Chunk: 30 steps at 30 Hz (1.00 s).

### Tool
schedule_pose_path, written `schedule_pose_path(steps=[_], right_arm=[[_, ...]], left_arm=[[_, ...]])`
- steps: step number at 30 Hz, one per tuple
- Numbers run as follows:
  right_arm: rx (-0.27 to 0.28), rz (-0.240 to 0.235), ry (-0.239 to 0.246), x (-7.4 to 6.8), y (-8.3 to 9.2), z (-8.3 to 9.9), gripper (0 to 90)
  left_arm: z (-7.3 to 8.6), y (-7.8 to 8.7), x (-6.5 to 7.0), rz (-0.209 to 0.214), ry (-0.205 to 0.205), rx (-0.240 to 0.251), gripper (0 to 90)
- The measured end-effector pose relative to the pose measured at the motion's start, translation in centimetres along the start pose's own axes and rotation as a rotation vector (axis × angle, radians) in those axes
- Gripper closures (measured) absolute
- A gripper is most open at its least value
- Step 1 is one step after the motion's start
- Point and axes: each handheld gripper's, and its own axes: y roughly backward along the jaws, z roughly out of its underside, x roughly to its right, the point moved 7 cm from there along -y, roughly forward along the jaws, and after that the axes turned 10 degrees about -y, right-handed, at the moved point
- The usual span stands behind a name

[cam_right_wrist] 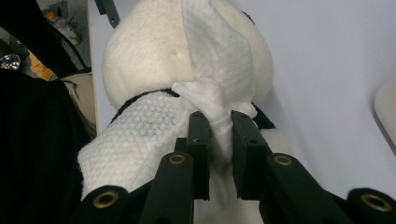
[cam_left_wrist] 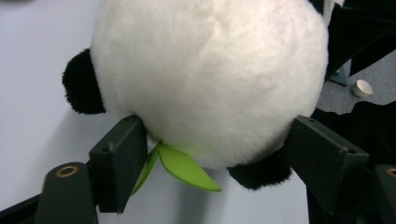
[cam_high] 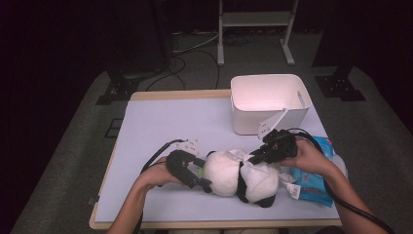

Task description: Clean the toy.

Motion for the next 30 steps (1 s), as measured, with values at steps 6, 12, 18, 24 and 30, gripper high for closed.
schedule_pose_path(steps=[6, 12, 18, 24, 30], right_arm=[[0.012, -0.018, 0.010, -0.6, -0.4, 0.1, 78.5], [0.027, -0.040, 0.015, -1.2, -0.6, 0.3, 78.6], [0.027, -0.045, 0.033, -1.7, -0.9, 0.2, 78.7], [0.016, -0.043, 0.044, -2.0, -1.0, 0.2, 78.8], [0.007, -0.047, 0.048, -2.2, -1.1, 0.2, 78.8]], left_arm=[[-0.2, 0.3, -0.2, 0.014, 0.010, -0.006, 19.2], [-1.4, 0.6, -0.6, 0.010, 0.008, 0.019, 18.2], [-3.0, 0.5, -1.0, 0.021, -0.003, 0.022, 18.1], [-3.9, -0.6, -1.7, 0.048, -0.002, 0.005, 15.1], [-4.2, -1.7, -1.8, 0.068, 0.007, -0.029, 8.5]])
